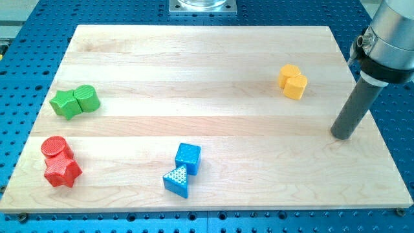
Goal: Point your arm above the cube
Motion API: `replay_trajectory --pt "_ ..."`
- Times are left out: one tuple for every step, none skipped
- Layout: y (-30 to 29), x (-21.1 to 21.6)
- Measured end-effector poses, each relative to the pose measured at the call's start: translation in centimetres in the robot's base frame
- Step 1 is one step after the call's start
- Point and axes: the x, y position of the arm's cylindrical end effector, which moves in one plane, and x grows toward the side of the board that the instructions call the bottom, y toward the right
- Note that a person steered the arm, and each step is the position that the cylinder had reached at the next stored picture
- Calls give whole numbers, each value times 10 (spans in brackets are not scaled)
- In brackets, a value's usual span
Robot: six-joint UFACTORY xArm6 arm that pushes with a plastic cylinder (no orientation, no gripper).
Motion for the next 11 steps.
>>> replay_trajectory --pt "-2 0" --pt "-13 0" --pt "-54 0" --pt "-106 0" --pt "-165 0" --pt "-216 -2" --pt "-266 -2" --pt "-265 -12" --pt "-265 -11" --pt "-277 -10" --pt "-320 -18"
